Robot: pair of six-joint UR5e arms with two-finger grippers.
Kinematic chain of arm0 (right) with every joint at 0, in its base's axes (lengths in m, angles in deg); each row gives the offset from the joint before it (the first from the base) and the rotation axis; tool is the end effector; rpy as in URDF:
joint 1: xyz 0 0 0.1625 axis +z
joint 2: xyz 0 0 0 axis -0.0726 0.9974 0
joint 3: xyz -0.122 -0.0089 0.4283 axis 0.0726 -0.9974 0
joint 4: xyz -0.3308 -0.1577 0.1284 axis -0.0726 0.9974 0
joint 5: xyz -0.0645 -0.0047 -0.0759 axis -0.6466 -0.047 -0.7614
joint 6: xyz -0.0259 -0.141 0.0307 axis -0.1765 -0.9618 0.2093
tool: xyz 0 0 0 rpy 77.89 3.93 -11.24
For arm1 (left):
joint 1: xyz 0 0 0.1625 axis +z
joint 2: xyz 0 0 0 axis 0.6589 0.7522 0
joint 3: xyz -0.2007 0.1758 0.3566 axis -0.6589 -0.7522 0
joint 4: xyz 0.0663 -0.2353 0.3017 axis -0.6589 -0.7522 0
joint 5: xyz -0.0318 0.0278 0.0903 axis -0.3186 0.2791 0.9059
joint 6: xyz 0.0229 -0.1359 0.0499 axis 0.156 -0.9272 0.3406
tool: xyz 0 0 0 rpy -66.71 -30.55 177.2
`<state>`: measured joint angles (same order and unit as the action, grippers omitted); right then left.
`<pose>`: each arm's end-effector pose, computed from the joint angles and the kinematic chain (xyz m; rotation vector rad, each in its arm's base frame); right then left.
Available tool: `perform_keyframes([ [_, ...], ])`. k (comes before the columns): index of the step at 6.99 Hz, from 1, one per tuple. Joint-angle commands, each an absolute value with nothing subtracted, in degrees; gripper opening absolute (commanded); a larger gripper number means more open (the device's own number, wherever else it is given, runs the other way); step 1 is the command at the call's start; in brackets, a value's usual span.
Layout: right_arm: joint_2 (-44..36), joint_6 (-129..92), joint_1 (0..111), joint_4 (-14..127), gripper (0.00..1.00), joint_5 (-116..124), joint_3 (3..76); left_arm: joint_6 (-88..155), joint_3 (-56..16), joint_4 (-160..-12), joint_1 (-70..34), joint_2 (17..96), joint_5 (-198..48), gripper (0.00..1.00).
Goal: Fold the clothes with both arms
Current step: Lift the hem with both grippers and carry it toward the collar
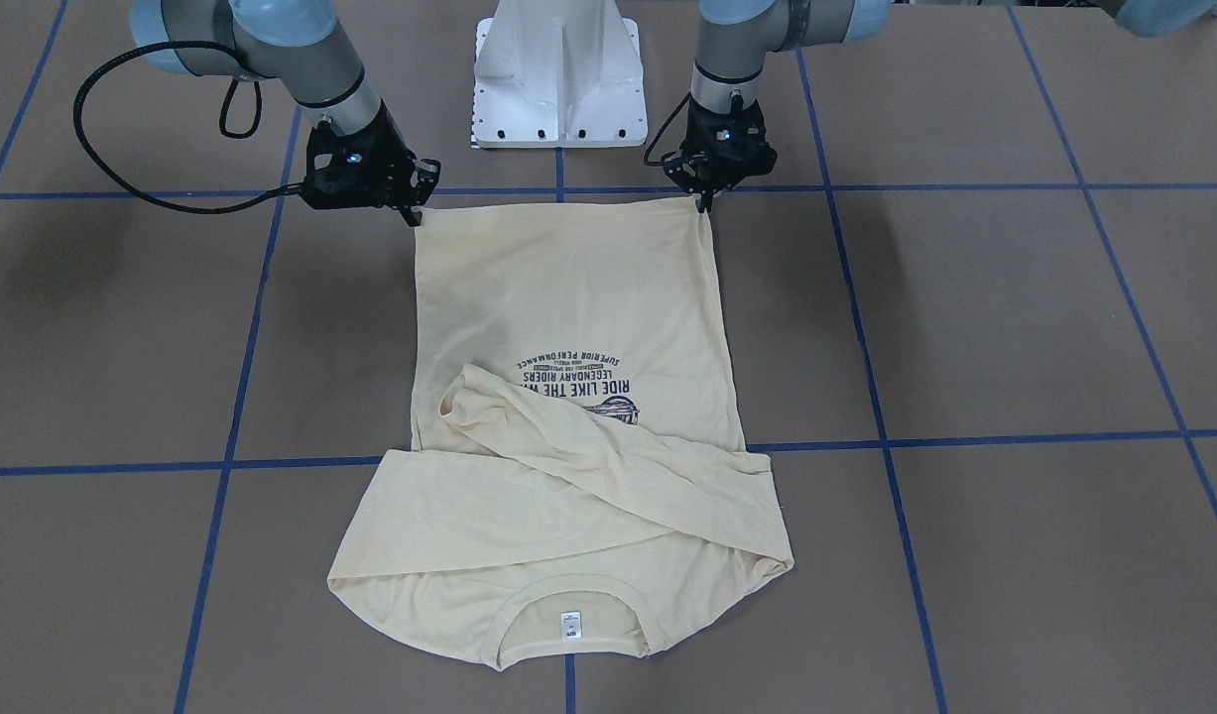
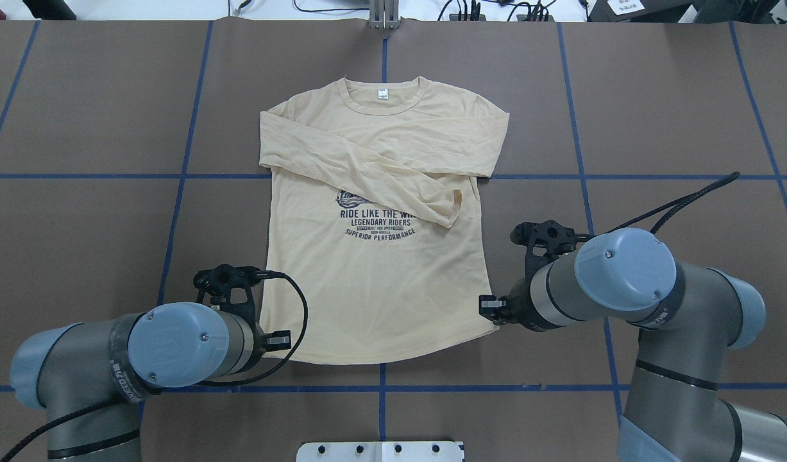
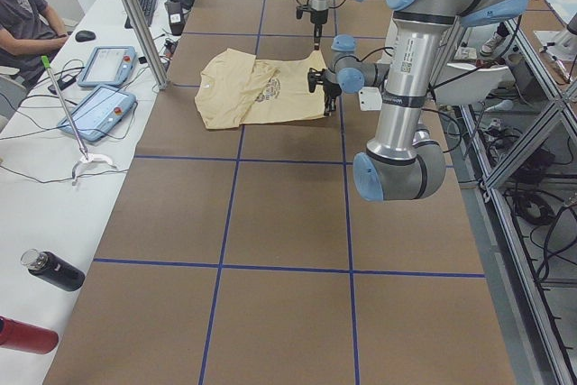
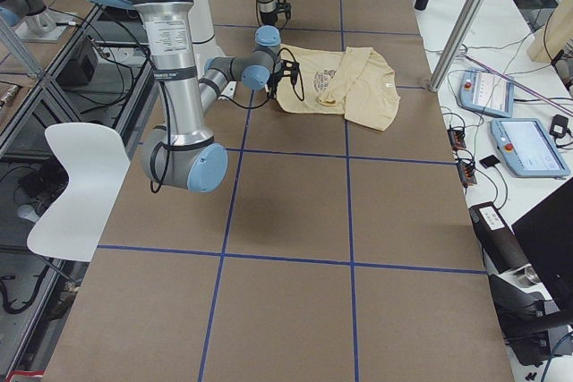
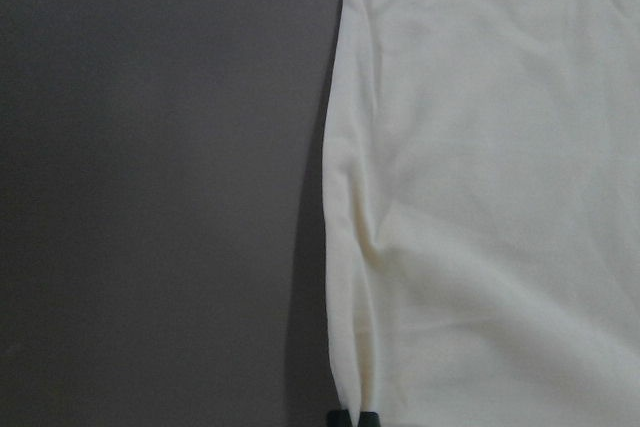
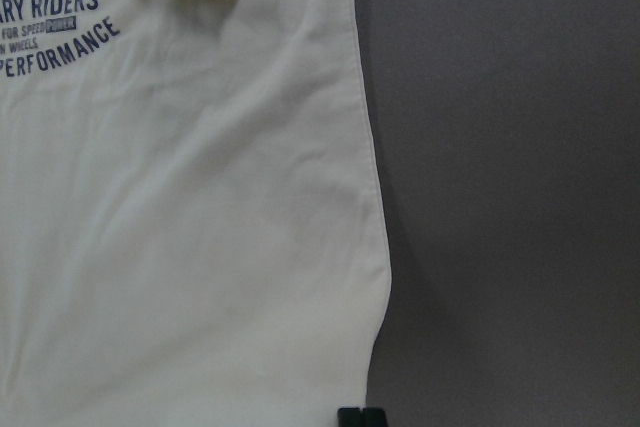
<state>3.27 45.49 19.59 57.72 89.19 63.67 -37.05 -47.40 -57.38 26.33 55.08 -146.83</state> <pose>-0.4673 -0.3017 0.3702 -0.0200 -0.9497 0.0836 0.5128 -0.2656 0.3537 0.0787 0.7805 -0.1461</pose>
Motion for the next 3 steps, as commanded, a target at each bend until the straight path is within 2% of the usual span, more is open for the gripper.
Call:
perform_keyframes([
  [1, 9.05, 45.48, 19.66, 57.72, 0.00, 90.84, 69.31, -36.90, -52.65, -49.18, 26.71, 55.18, -146.94, 0.00],
  [3, 12.85, 45.66, 19.66, 57.63, 0.00, 97.49, 73.98, -36.72, -55.48, -43.36, 31.34, 57.27, -151.83, 0.00],
])
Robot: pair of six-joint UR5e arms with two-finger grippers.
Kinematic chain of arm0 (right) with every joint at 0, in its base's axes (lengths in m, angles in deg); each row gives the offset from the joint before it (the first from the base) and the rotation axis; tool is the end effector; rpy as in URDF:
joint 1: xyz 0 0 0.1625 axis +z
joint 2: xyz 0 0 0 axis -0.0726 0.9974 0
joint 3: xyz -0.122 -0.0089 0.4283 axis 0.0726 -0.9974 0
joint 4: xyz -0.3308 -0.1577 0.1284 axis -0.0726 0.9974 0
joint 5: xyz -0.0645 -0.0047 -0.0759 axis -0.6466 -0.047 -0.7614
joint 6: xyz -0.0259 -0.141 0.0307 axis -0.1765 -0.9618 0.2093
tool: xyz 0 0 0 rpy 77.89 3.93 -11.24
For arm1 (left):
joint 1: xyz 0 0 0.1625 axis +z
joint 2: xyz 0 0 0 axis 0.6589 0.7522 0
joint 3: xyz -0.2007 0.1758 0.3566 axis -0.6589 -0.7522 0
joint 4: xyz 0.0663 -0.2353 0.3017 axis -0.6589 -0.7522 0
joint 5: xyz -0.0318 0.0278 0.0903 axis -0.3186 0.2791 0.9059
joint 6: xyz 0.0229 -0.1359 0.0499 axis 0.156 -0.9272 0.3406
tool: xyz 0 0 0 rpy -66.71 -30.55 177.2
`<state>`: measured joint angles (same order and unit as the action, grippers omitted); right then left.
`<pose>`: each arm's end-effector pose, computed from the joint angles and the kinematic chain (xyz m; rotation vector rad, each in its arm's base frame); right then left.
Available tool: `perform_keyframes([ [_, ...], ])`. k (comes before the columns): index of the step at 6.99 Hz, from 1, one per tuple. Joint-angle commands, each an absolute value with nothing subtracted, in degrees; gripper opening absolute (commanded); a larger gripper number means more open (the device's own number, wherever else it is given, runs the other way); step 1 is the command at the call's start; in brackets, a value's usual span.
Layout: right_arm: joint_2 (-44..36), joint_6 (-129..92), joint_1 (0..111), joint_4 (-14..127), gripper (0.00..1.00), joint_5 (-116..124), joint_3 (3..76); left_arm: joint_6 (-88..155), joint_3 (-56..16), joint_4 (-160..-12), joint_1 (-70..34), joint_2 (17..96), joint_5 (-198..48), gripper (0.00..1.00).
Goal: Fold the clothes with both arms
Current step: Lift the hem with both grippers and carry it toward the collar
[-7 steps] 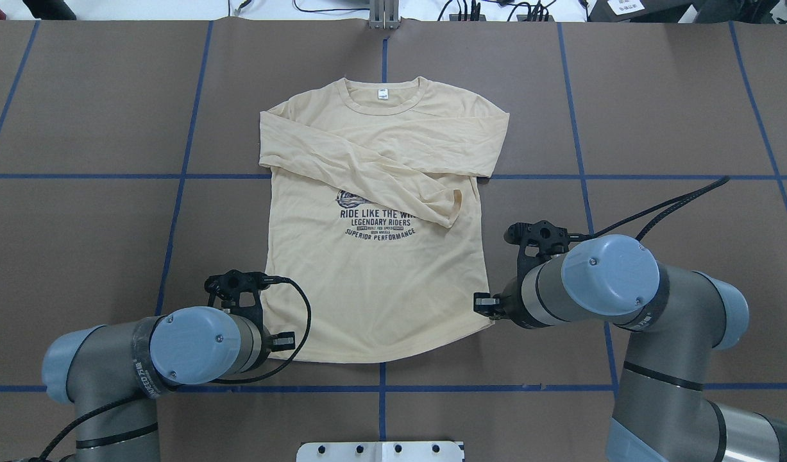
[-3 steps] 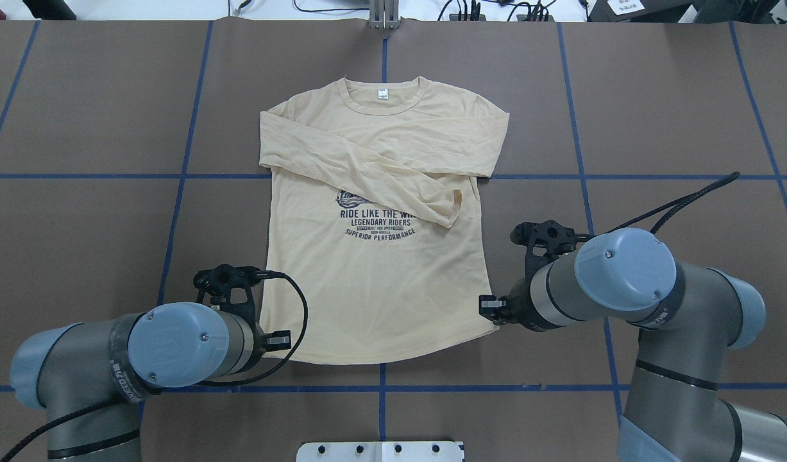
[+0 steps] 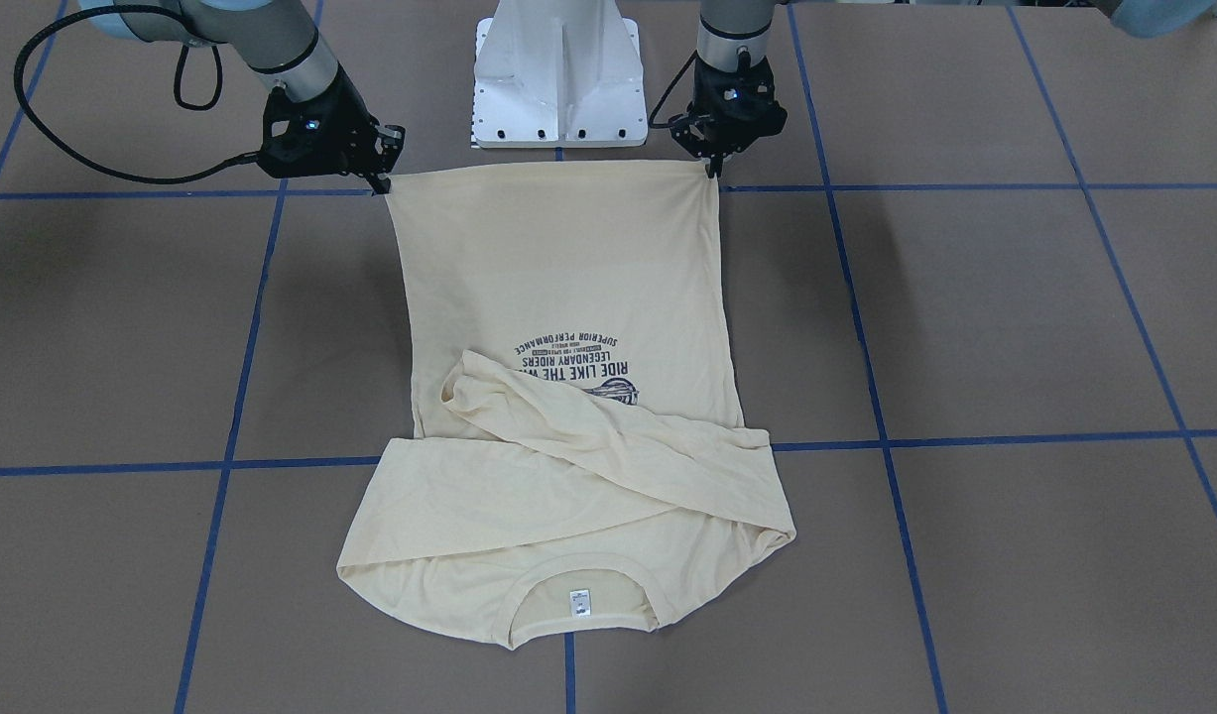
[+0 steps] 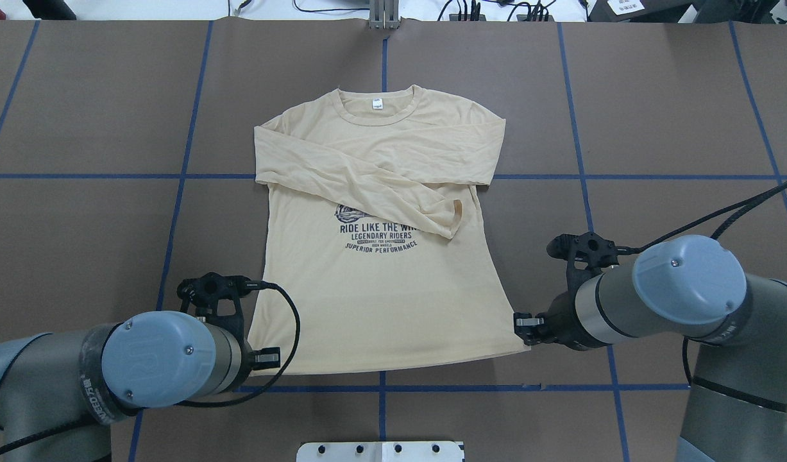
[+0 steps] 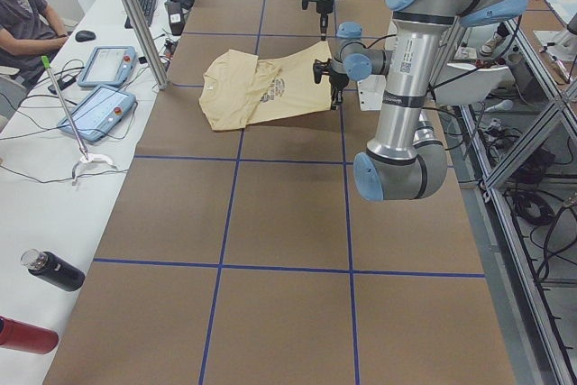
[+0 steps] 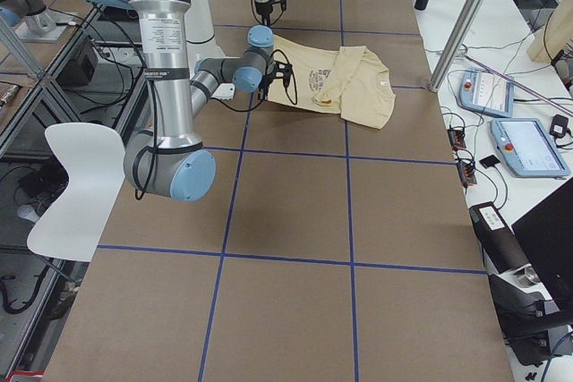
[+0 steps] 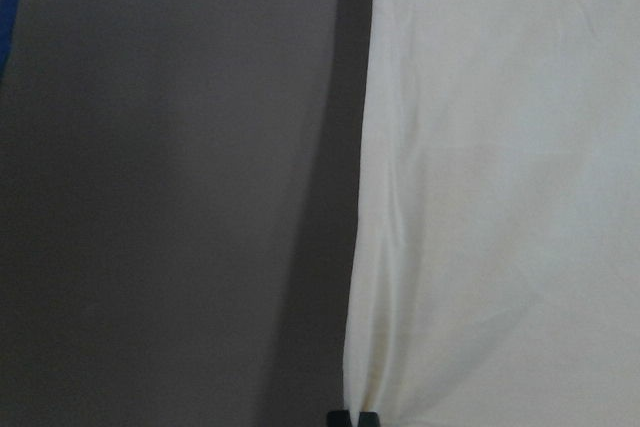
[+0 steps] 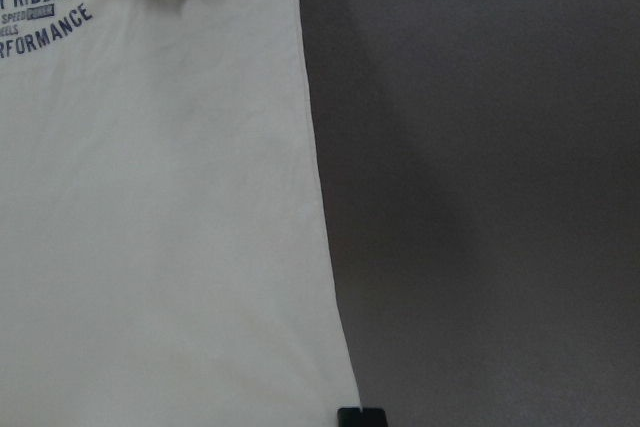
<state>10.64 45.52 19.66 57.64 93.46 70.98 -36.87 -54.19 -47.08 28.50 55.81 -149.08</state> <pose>-0.4169 -0.2689 0.3770 -0.0869 -0.9653 0.0504 0.4909 -0.2330 0.3295 0.0202 0.7388 -0.0950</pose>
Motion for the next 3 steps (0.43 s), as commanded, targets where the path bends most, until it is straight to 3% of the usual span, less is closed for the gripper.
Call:
perform_keyframes([
  [1, 14.00, 45.66, 19.57, 57.72, 0.00, 103.45, 74.52, -36.72, -55.48, -42.90, 34.77, 58.68, -151.95, 0.00],
  [3, 14.54, 45.66, 20.18, 57.64, 0.00, 107.81, 75.41, -36.72, -55.75, -42.81, 36.83, 59.39, -152.03, 0.00],
])
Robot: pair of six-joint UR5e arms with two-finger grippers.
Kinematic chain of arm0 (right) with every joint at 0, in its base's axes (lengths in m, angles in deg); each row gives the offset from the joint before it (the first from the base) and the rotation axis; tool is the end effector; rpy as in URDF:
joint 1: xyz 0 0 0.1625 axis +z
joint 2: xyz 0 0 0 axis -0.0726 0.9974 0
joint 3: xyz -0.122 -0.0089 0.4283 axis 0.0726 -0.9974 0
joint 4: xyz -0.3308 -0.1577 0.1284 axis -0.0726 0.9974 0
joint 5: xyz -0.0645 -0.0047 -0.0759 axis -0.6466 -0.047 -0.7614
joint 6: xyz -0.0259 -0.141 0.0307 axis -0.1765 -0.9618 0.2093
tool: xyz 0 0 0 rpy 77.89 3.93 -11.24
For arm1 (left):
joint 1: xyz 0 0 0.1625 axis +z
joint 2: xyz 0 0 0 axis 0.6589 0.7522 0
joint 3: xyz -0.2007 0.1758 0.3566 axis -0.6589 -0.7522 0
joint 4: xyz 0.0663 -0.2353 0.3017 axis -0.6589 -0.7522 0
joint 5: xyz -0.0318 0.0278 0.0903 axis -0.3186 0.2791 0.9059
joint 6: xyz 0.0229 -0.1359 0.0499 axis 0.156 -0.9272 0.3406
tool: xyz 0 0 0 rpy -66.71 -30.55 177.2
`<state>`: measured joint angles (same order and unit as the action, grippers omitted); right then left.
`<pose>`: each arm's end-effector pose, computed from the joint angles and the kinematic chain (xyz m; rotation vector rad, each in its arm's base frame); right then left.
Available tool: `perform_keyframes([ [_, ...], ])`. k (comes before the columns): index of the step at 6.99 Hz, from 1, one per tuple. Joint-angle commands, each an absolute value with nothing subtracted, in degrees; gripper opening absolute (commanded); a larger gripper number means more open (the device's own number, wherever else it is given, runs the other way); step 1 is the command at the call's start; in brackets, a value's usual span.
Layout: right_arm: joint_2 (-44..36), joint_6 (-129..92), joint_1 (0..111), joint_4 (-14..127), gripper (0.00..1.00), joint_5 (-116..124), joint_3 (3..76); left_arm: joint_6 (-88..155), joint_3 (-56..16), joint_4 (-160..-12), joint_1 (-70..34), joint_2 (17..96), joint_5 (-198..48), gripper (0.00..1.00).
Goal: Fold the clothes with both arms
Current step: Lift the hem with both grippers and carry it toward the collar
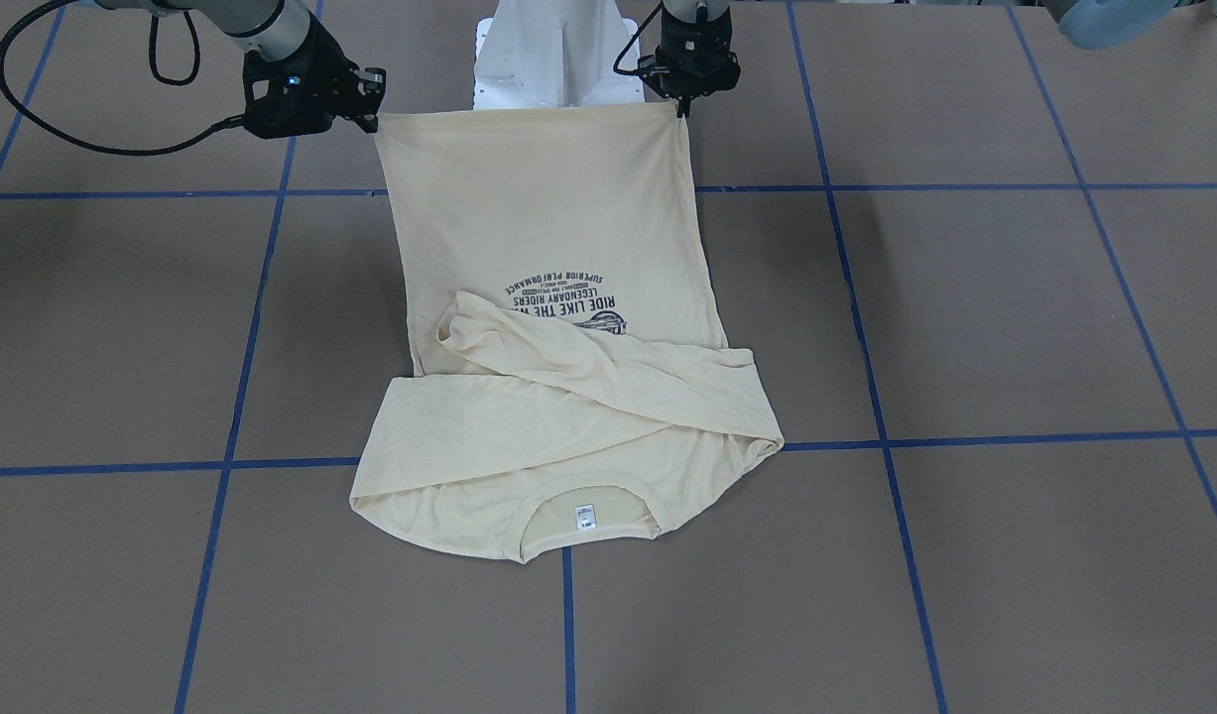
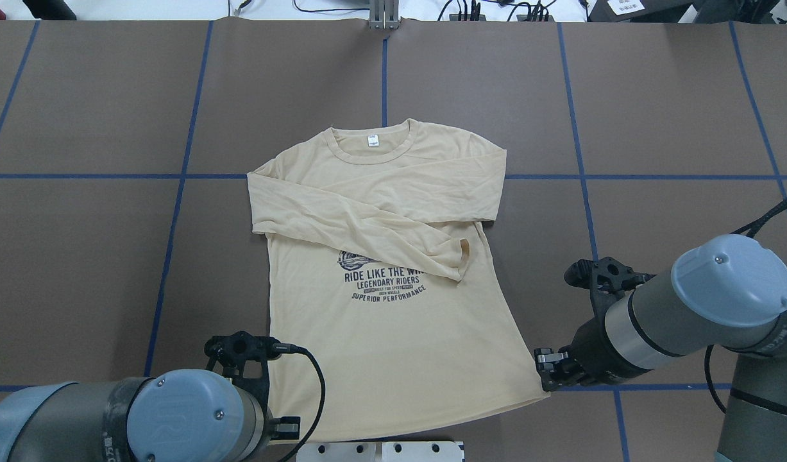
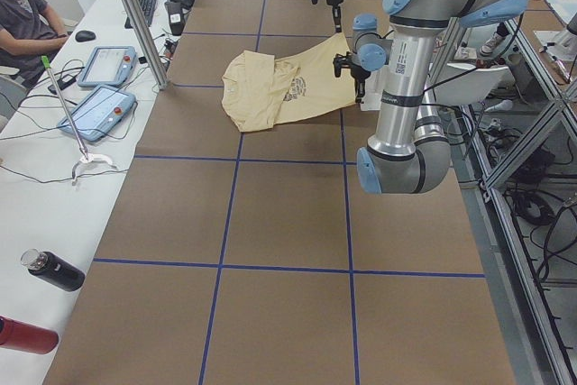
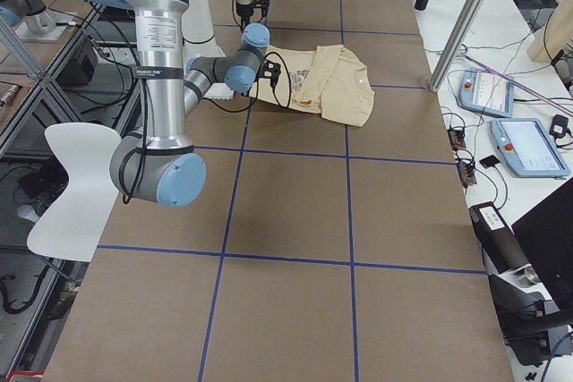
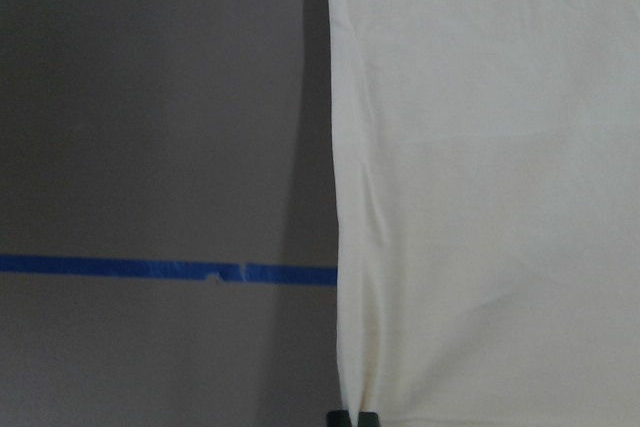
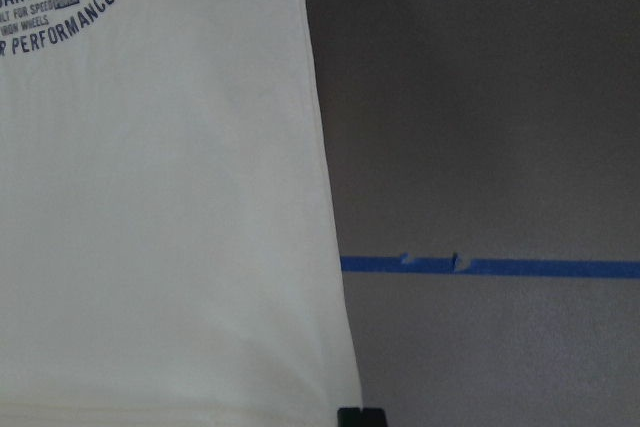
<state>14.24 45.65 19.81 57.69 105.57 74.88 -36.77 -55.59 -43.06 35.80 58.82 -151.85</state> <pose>-0.3899 -0.2286 0.3676 -0.2769 -1.0078 -0.0461 0.5155 -0.1615 0.3040 -0.0715 0.7485 0.0464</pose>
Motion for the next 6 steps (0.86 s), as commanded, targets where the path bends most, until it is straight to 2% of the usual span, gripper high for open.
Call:
perform_keyframes([
  [1, 13.84, 45.31, 22.10, 57.46, 0.00, 107.38, 74.89, -36.46, -55.57, -42.89, 35.34, 59.31, -151.95, 0.00],
  [6, 2.96, 44.69, 36.51, 57.55, 0.00, 107.90, 69.45, -21.13, -55.92, -42.55, 11.04, 61.60, -157.98, 0.00],
])
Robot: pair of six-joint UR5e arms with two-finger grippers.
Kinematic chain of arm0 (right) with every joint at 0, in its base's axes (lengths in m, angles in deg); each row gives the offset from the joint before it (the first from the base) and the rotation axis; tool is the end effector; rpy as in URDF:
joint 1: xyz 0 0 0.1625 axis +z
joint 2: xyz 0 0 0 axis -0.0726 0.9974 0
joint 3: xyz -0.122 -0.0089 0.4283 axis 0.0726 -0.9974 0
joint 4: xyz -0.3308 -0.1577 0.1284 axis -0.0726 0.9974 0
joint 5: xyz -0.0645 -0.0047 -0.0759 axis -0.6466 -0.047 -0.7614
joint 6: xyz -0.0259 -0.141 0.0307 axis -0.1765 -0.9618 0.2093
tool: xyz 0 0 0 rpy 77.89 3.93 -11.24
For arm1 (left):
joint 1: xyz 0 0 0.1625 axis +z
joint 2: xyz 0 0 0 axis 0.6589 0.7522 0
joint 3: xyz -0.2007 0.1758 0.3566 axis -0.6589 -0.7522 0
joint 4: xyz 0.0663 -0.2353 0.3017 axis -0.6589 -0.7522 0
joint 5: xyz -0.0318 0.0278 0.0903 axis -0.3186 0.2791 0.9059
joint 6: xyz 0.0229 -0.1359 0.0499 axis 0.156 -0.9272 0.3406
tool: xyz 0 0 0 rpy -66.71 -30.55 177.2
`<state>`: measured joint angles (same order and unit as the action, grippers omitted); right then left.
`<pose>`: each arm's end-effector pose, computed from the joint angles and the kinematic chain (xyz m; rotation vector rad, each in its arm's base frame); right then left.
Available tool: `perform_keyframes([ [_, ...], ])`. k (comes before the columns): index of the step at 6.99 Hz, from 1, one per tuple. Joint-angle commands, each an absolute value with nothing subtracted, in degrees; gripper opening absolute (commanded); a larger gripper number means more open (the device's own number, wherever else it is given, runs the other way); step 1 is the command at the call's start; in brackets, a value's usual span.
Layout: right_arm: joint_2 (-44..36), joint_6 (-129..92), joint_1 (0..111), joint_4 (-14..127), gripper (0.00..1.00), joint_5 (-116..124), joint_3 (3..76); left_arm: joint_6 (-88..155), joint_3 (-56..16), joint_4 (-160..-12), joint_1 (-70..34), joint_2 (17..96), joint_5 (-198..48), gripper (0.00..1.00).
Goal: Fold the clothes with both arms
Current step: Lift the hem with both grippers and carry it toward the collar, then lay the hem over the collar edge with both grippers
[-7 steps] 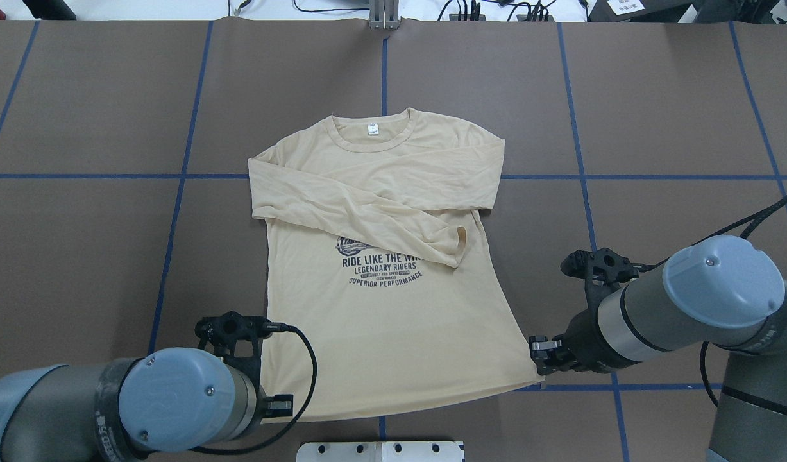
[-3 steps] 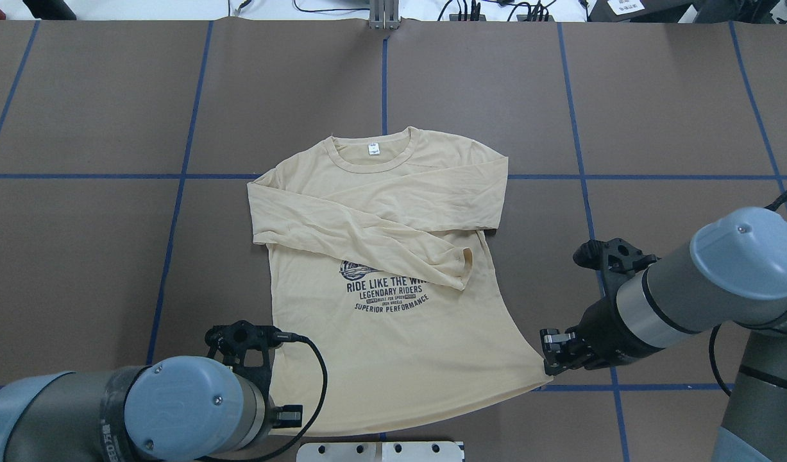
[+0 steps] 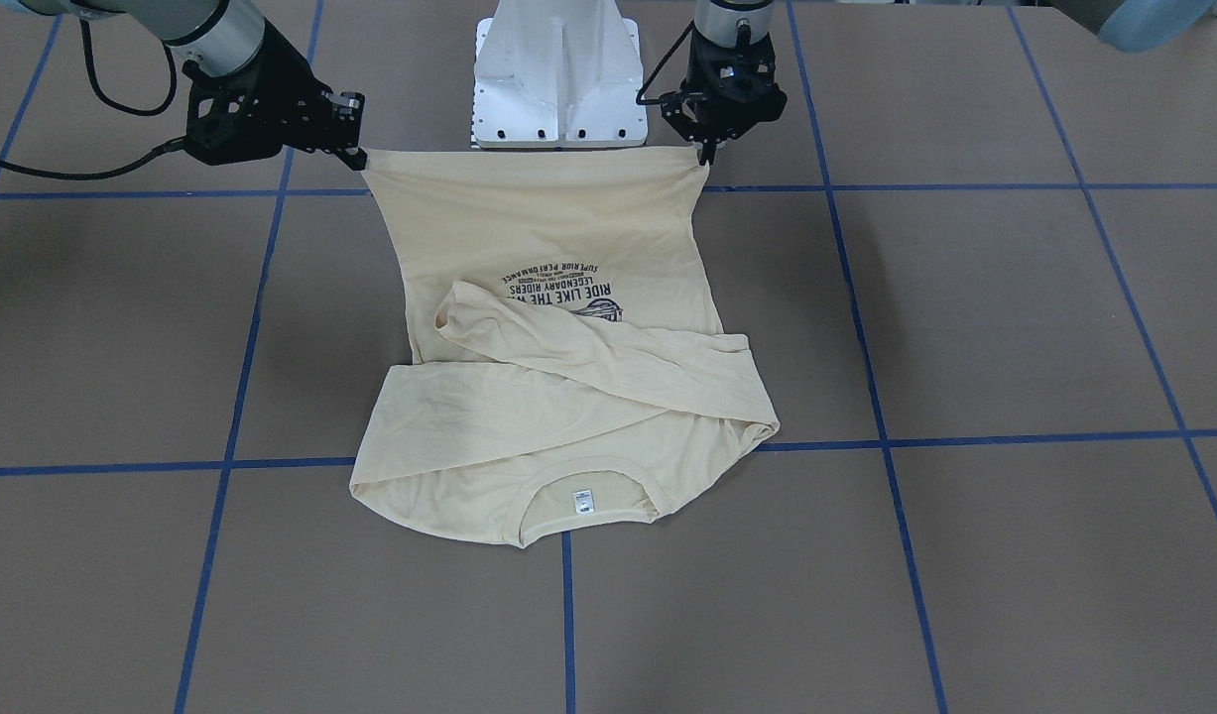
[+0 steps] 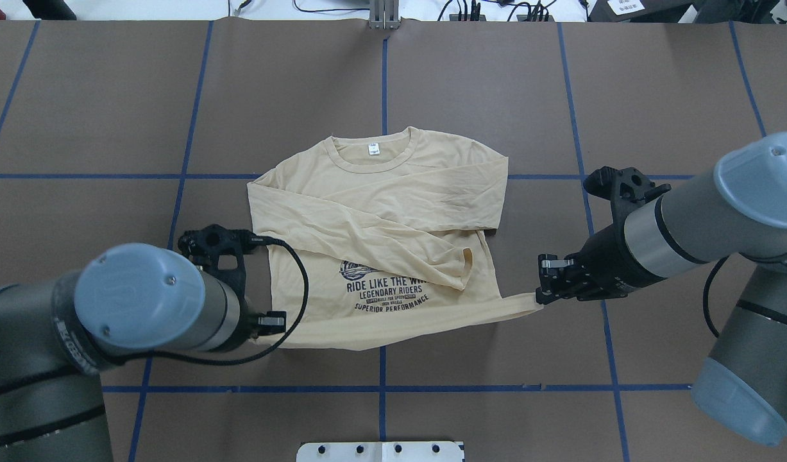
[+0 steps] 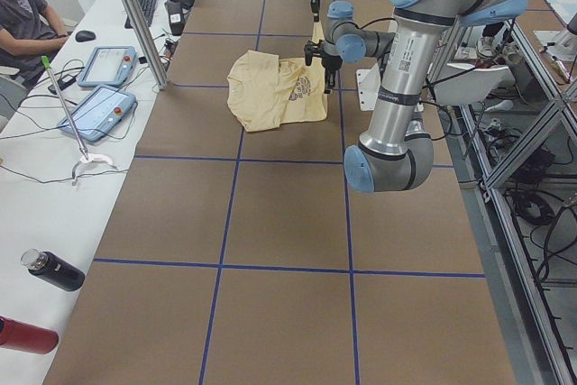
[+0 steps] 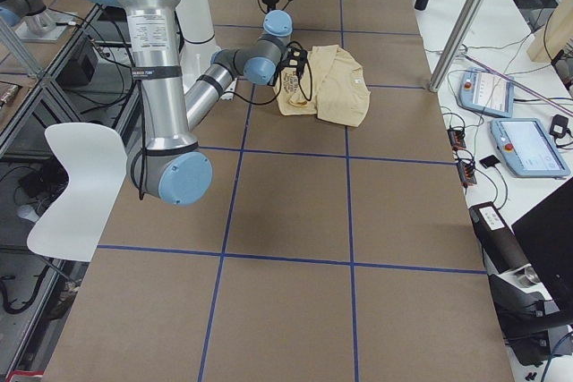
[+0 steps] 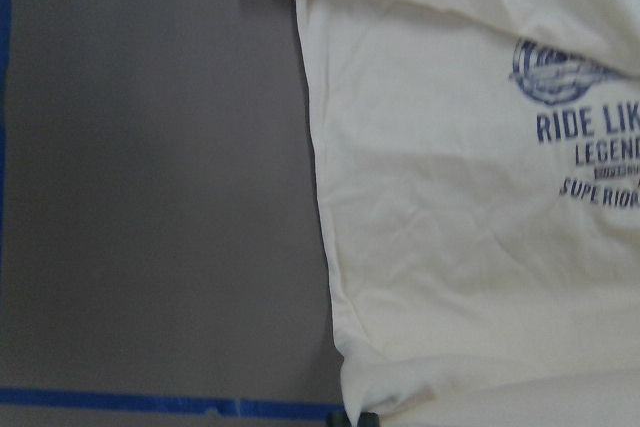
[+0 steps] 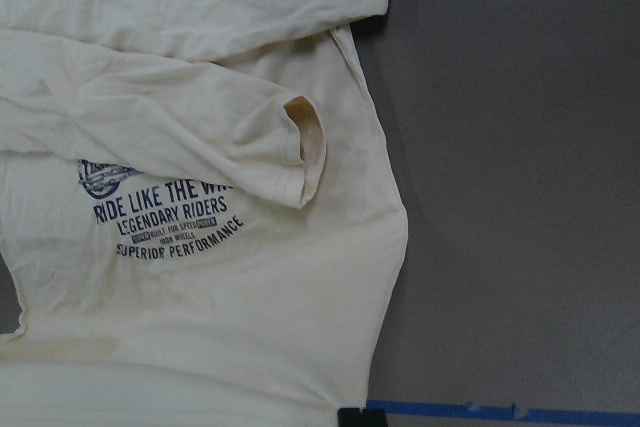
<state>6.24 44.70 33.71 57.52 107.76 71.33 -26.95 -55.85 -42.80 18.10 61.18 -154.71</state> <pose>-0.3573 -0.3360 0.3261 -0.1385 -1.1123 0.1090 0.4476 -0.3052 0.2804 0.0775 0.7969 -0.0611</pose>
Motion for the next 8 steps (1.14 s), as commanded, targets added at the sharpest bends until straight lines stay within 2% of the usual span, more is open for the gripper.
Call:
perform_keyframes([
  [1, -1.07, 44.69, 39.23, 57.55, 0.00, 107.99, 66.65, -18.90, -55.84, -41.15, 8.11, 61.86, -158.36, 0.00],
  [3, -5.75, 40.86, 42.50, 57.37, 0.00, 107.29, 61.19, -18.70, -54.96, -40.87, 5.28, 63.78, -158.54, 0.00],
  [5, -8.48, 35.66, 47.50, 57.46, 0.00, 107.46, 55.13, -18.79, -50.85, -41.48, 5.10, 65.63, -158.36, 0.00],
  [8, -13.31, 34.76, 48.49, 57.37, 0.00, 106.94, 48.28, -18.79, -47.23, -43.85, 5.18, 66.34, -158.28, 0.00],
])
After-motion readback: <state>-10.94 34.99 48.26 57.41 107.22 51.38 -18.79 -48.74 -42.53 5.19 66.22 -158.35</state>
